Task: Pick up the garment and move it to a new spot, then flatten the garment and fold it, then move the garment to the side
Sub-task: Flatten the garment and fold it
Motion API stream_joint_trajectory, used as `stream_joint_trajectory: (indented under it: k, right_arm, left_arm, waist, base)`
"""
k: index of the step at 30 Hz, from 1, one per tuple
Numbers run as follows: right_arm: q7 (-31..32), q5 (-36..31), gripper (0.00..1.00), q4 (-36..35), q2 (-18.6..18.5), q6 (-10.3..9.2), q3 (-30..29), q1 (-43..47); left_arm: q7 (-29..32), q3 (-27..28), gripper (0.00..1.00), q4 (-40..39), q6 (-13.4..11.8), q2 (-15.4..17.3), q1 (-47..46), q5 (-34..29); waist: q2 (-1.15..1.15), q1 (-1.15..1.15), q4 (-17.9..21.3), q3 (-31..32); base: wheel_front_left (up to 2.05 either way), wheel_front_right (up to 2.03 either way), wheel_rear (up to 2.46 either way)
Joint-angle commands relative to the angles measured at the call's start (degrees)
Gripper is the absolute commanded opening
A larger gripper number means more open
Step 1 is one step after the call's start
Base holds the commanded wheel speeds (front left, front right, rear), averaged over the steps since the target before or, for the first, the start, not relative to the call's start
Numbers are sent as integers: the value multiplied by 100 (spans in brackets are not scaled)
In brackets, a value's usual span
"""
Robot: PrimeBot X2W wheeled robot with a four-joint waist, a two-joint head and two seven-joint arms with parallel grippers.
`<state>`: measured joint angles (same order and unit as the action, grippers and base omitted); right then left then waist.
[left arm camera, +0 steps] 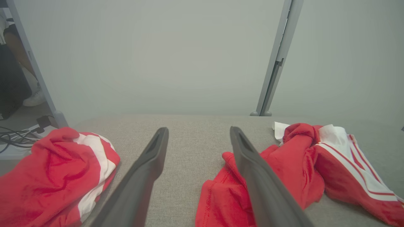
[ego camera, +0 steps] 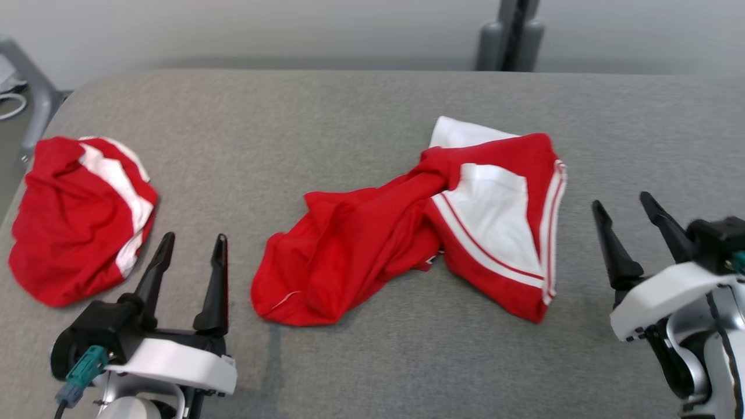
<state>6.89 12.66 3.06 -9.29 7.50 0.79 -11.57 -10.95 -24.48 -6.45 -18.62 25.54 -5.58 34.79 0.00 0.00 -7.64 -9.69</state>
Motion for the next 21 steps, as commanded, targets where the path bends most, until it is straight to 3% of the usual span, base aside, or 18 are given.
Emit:
stream_joint_trajectory:
  k: [1,10,18,19,20,21]
  right_arm:
    - [73,85,100,172,-182,-2,221,-281]
    - [233,426,100,937,-635,-3,1058,-1270]
    - [703,816,100,1584,-982,-3,1828,-1830]
    - [769,876,66,1592,-1022,-3,1887,-1860]
    - [800,940,22,1592,-1054,-3,1938,-1877]
    - [832,1003,0,1576,-1058,-3,1978,-1877]
  left_arm:
    - [-45,-51,100,58,78,-69,-185,-40]
    - [-174,-275,100,371,337,-374,-612,-86]
    - [-282,-343,100,627,497,-546,-849,-124]
    - [-292,-334,100,644,513,-561,-864,-122]
    - [-308,-324,100,658,525,-565,-879,-125]
    - [-314,-311,100,676,529,-565,-892,-129]
  waist:
    - [0,0,-378,-308]
    - [0,0,-845,-712]
    - [0,0,-969,-813]
    - [0,0,-962,-815]
    - [0,0,-952,-819]
    - [0,0,-938,-823]
  base:
    - [0,0,0]
    - [0,0,0]
    - [0,0,0]
    - [0,0,0]
    - [0,0,0]
    - [0,0,0]
